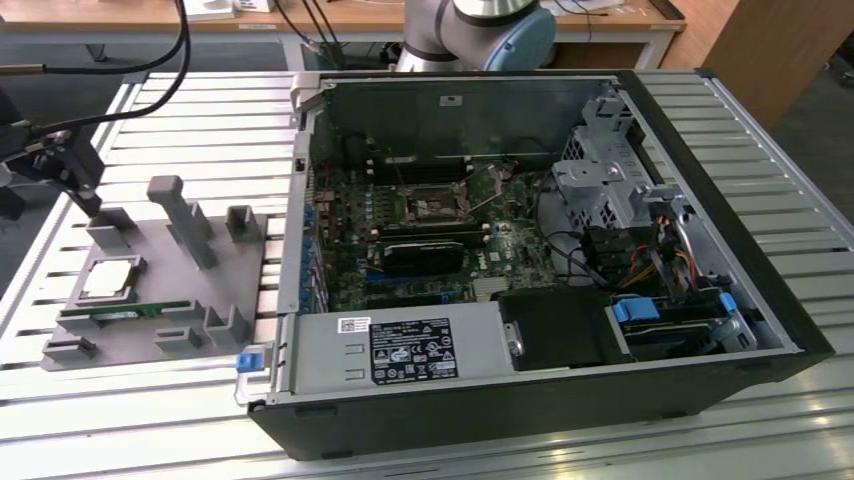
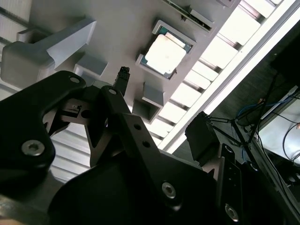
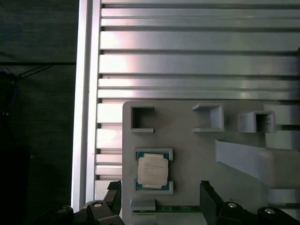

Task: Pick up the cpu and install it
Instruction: 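Pick up the cpu and move it towards the insertion slot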

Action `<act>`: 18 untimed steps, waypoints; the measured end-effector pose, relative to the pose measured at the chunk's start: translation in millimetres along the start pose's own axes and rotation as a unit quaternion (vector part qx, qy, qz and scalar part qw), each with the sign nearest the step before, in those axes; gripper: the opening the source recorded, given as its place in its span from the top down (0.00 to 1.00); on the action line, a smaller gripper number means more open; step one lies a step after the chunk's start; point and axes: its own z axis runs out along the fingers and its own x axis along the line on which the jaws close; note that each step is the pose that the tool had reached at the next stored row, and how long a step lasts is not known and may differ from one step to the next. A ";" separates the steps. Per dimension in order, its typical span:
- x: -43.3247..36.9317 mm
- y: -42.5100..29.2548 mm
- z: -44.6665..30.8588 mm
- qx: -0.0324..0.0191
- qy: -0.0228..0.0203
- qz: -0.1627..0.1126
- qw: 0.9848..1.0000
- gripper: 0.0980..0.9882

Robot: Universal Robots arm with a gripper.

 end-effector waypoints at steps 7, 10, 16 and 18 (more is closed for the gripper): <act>-0.1 -0.8 6.0 0.000 0.000 -0.001 1.000 0.26; -0.1 -0.9 7.0 0.000 0.000 -0.001 1.000 0.26; -0.1 -1.3 9.3 0.000 0.000 -0.001 1.000 0.26; -0.1 -1.6 10.1 0.000 0.000 -0.001 1.000 0.26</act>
